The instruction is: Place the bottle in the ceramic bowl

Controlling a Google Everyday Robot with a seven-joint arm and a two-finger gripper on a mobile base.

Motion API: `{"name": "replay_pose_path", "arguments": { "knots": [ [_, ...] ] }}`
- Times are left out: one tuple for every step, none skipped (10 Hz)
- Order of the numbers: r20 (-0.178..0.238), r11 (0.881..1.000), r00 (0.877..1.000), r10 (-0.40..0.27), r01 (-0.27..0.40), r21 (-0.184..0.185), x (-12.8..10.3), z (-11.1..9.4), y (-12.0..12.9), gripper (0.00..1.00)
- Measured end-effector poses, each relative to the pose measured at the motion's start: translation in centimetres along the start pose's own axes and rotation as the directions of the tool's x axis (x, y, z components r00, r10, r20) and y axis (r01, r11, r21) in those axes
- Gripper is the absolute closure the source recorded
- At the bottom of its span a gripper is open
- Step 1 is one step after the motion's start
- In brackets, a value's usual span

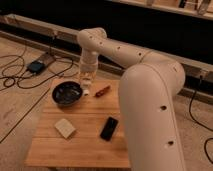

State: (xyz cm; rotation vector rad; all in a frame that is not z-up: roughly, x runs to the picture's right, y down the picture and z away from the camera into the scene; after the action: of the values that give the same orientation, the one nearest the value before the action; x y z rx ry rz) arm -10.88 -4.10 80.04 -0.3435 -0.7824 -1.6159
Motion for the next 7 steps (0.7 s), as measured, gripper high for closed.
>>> {"name": "replay_pose_path", "arguments": {
  "knots": [
    [0.015, 0.999, 0.999, -0.043, 0.044, -0.011, 0.0, 0.4, -0.7, 1.0],
    [0.028, 0.997, 0.997, -0.074, 0.075, -0.02, 0.0, 0.8, -1.3, 1.0],
    [0.042, 0.993, 0.993, -0.11, 0.112, -0.031, 0.0, 1.6, -2.0, 1.0],
    [0.054, 0.989, 0.989, -0.14, 0.142, -0.043, 0.1, 2.4, -2.5, 1.0],
    [0.06, 0.984, 0.984, -0.166, 0.169, -0.053, 0.2, 3.1, -2.9, 1.0],
    [0.068, 0.976, 0.977, -0.2, 0.204, -0.068, 0.4, 4.1, -3.6, 1.0],
    [0.075, 0.968, 0.97, -0.232, 0.238, -0.083, 0.5, 5.0, -4.3, 1.0]
  ]
}}
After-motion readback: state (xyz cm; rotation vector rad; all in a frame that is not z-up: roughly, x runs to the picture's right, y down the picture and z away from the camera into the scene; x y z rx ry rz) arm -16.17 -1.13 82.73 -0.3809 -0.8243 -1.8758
